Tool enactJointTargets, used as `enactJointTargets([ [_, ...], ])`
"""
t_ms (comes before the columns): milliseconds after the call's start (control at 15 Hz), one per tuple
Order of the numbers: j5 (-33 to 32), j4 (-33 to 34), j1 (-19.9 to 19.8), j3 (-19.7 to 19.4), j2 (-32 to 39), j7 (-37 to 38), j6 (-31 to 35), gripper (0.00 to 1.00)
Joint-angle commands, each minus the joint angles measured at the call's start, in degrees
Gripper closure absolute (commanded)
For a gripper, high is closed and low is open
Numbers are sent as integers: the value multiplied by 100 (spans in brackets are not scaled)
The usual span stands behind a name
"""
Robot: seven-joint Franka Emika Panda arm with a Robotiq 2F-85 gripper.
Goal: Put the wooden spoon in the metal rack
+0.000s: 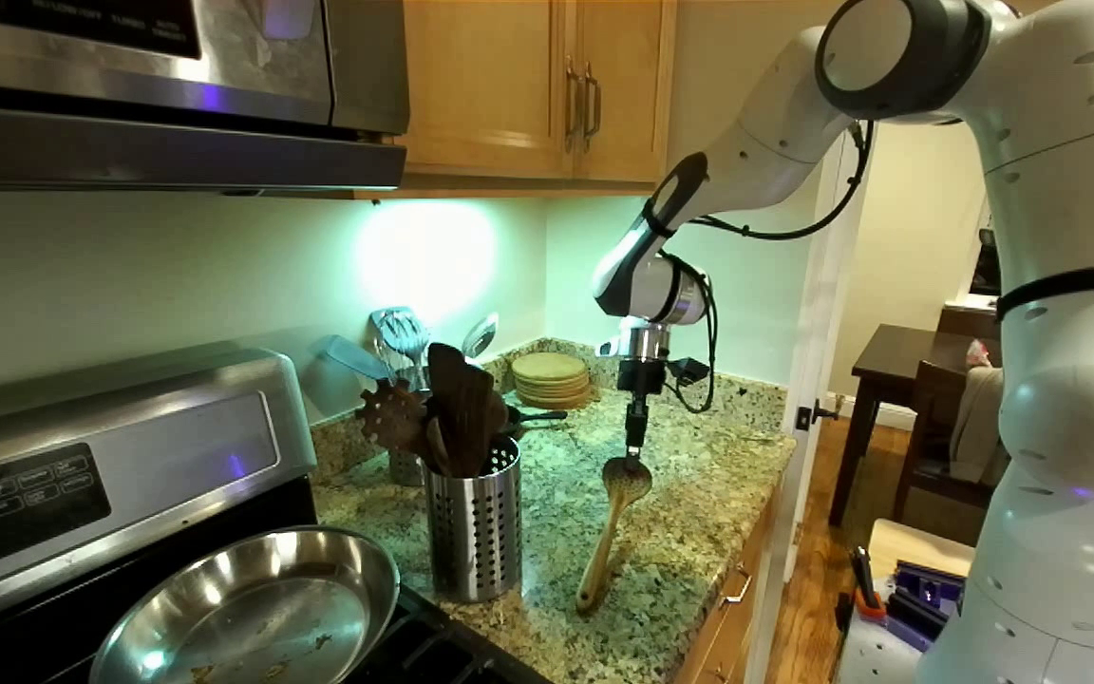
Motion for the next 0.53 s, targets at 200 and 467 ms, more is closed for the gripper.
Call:
enactJointTargets([
  [200,-519,-556,212,-294,-919,377,697,91],
  [467,-850,-776,271,-395,-1428,682,1099,91],
])
